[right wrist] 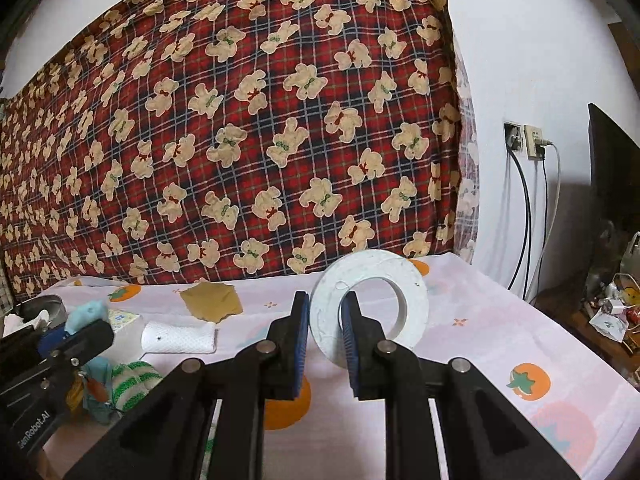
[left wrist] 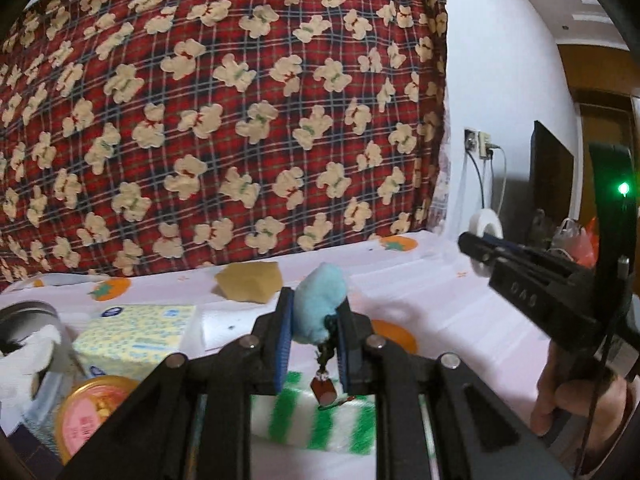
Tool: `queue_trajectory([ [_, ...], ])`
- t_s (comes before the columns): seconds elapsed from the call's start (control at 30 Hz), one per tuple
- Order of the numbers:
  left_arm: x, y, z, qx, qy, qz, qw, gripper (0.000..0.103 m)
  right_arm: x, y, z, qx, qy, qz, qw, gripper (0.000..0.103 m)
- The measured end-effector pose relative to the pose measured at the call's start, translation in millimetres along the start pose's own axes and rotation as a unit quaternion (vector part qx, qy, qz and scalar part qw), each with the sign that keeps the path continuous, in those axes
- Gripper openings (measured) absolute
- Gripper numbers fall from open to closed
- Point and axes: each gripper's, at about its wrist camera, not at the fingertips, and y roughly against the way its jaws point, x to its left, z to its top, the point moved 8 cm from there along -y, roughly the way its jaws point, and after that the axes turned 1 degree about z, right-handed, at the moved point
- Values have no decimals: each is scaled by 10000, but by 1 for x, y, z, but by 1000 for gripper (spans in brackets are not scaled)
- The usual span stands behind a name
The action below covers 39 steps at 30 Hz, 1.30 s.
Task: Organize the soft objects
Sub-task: 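Grasp the blue plush keychain with the left gripper while the right gripper holds the tape roll, then carry the tape roll and plush keychain over the metal tin with both grippers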
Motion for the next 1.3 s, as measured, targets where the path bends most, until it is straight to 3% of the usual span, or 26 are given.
queue_trajectory([
  [0.57, 46, 35, -9, -130, 175, 260, 9994, 16, 19, 20, -5, -74, -180, -72, 9998, 18],
  [0.9, 75, 59, -11, -279, 352, 355, 9984, 16, 71, 36, -12, -139, 29, 188, 9997, 18],
  [1.3, 120, 93, -16, -496, 579, 493, 9959, 16, 160, 49, -23, -163, 412, 813, 9957, 18],
])
